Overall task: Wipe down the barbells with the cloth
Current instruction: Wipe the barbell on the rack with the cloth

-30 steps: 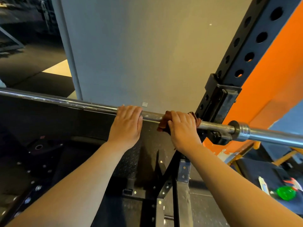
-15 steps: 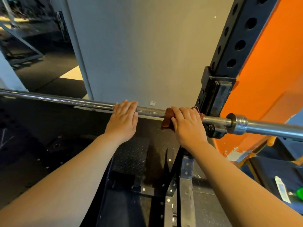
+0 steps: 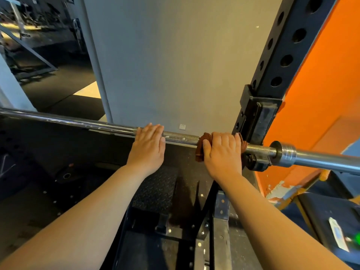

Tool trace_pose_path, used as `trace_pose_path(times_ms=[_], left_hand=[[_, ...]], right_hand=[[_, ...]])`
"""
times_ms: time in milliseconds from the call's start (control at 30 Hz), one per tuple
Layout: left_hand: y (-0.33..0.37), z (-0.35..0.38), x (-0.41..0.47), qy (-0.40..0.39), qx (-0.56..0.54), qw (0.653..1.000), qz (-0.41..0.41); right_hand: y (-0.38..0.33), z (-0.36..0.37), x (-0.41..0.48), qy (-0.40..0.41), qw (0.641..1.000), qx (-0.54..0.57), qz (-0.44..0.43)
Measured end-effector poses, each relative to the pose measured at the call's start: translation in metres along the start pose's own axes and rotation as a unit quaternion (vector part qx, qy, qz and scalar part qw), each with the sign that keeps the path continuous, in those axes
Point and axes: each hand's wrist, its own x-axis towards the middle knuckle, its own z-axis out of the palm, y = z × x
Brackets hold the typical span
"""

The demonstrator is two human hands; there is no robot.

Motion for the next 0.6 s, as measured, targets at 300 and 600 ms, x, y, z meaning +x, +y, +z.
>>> trace_pose_path(times_ms=[300,600], left_hand=[[-0.020,-0.001,0.005,0.031,-0.006,0.997,0.075],[-0.047,-0.010,0.041,0.052,0.034,0.994,0.094]], right_hand=[[-0.019,0.006,0.003,-0.008,0.997,0.016,-0.076],[-0.066,0.028,0.003,0.093,0.990,0.073,0.076]])
